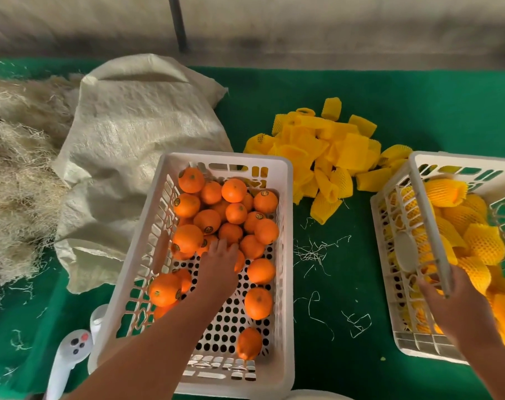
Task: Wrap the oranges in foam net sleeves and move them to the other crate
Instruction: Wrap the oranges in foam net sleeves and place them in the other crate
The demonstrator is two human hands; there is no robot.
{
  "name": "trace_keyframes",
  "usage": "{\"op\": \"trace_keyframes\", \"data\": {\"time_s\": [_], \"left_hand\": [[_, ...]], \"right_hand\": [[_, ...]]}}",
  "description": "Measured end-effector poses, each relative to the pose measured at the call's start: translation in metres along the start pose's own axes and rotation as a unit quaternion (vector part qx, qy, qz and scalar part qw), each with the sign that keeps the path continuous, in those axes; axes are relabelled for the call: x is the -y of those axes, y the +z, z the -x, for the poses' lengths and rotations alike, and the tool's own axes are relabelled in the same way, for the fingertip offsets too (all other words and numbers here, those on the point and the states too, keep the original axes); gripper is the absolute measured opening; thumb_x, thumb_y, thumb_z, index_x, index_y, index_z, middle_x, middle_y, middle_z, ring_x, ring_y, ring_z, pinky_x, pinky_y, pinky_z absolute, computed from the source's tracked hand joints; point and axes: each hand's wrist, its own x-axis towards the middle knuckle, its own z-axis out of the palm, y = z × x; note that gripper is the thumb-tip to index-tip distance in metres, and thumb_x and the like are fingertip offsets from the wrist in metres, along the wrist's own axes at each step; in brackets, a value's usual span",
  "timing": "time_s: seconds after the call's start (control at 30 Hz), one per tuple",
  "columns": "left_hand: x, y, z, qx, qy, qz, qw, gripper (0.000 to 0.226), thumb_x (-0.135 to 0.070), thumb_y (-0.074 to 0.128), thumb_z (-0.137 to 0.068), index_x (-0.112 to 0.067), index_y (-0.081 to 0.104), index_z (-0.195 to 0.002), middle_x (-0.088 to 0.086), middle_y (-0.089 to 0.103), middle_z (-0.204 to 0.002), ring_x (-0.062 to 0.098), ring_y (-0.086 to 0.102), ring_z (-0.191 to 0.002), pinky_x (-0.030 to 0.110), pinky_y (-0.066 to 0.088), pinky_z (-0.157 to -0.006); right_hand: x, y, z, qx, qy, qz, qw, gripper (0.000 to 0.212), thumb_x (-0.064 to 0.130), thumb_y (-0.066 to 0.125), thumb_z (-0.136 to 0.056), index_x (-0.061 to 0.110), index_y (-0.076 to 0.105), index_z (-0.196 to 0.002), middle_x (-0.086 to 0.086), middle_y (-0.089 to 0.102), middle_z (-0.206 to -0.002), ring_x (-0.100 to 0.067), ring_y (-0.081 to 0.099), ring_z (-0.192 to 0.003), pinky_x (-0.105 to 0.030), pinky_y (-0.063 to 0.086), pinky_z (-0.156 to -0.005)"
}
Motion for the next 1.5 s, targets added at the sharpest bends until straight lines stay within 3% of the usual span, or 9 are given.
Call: {"op": "trace_keyframes", "data": {"time_s": [0.17,0.37,0.53,0.7,0.77,0.87,1.0,1.2,1.5], "left_hand": [[-0.001,-0.029,0.008,-0.032,-0.11,0.293,0.949,0.062,-0.046,0.082,-0.074,-0.031,0.056,-0.129,-0.006,0.053,-0.126,0.017,0.052,-0.118,0.039,0.052,-0.093],[-0.028,-0.098,0.021,0.023,-0.153,0.778,0.609,0.062,-0.045,0.091,-0.075,-0.03,0.064,-0.128,0.007,0.066,-0.131,0.028,0.07,-0.115,0.042,0.061,-0.091],[-0.073,-0.136,0.018,0.065,-0.075,0.845,0.526,0.053,-0.033,0.085,-0.083,-0.022,0.065,-0.132,0.008,0.065,-0.133,0.034,0.065,-0.124,0.044,0.058,-0.096],[-0.116,-0.138,0.01,0.11,-0.05,0.816,0.565,0.069,-0.045,0.089,-0.078,-0.037,0.058,-0.139,0.009,0.061,-0.133,0.031,0.069,-0.117,0.045,0.06,-0.093],[-0.131,-0.133,0.009,0.102,-0.022,0.749,0.654,0.072,-0.055,0.086,-0.075,-0.046,0.055,-0.139,0.0,0.055,-0.135,0.018,0.071,-0.113,0.037,0.063,-0.086],[-0.147,-0.121,0.006,0.062,0.051,0.549,0.832,0.074,-0.07,0.078,-0.07,-0.059,0.047,-0.136,-0.033,0.049,-0.125,-0.005,0.063,-0.107,0.014,0.058,-0.075],[-0.154,-0.1,-0.002,0.051,0.182,0.355,0.916,0.081,-0.074,0.064,-0.078,-0.057,0.028,-0.148,-0.04,0.034,-0.141,-0.001,0.055,-0.116,0.02,0.053,-0.093],[-0.158,-0.074,-0.002,0.058,0.231,0.202,0.95,0.081,-0.083,0.047,-0.082,-0.061,0.012,-0.151,-0.024,0.033,-0.155,0.006,0.055,-0.113,0.018,0.044,-0.085],[-0.156,-0.072,-0.027,0.177,0.281,0.163,0.929,0.08,-0.083,0.037,-0.086,-0.056,-0.005,-0.149,-0.011,0.017,-0.168,0.017,0.044,-0.142,0.031,0.048,-0.106]], "right_hand": [[0.001,-0.001,0.0,0.0,0.009,0.001,1.0,0.031,0.033,0.07,-0.098,0.018,0.052,-0.118,-0.008,0.064,-0.078,-0.028,0.06,-0.059,-0.03,0.043,-0.05],[0.002,-0.002,-0.001,-0.005,0.007,-0.012,1.0,0.034,0.031,0.071,-0.098,0.016,0.054,-0.123,-0.005,0.063,-0.077,-0.025,0.061,-0.058,-0.029,0.042,-0.046],[-0.001,-0.002,-0.002,-0.005,0.001,-0.022,1.0,0.037,0.033,0.071,-0.097,0.016,0.055,-0.124,-0.003,0.063,-0.078,-0.023,0.061,-0.058,-0.03,0.041,-0.045],[0.001,-0.003,0.002,-0.012,0.002,-0.062,0.998,0.046,0.032,0.074,-0.096,0.018,0.052,-0.134,0.013,0.059,-0.089,-0.01,0.061,-0.069,-0.014,0.041,-0.039],[0.002,-0.003,0.002,-0.014,-0.007,-0.072,0.997,0.052,0.031,0.074,-0.095,0.02,0.05,-0.139,0.012,0.061,-0.099,-0.011,0.063,-0.078,-0.007,0.042,-0.051],[-0.002,-0.004,0.0,-0.004,-0.018,-0.067,0.998,0.062,0.032,0.076,-0.093,0.018,0.047,-0.146,-0.001,0.061,-0.125,-0.02,0.059,-0.107,-0.026,0.049,-0.079],[0.003,-0.005,-0.003,-0.033,-0.047,-0.026,0.998,0.066,0.029,0.08,-0.089,0.016,0.046,-0.145,-0.005,0.05,-0.141,-0.029,0.05,-0.129,-0.048,0.051,-0.1],[0.046,0.007,-0.031,-0.053,-0.19,0.003,0.98,0.05,0.033,0.071,-0.094,0.022,0.055,-0.14,0.002,0.045,-0.147,-0.02,0.041,-0.141,-0.039,0.04,-0.114],[0.134,0.094,-0.137,0.137,-0.206,0.021,0.969,0.046,0.03,0.056,-0.105,0.017,0.051,-0.15,-0.002,0.036,-0.161,-0.02,0.031,-0.151,-0.029,0.028,-0.121]]}}
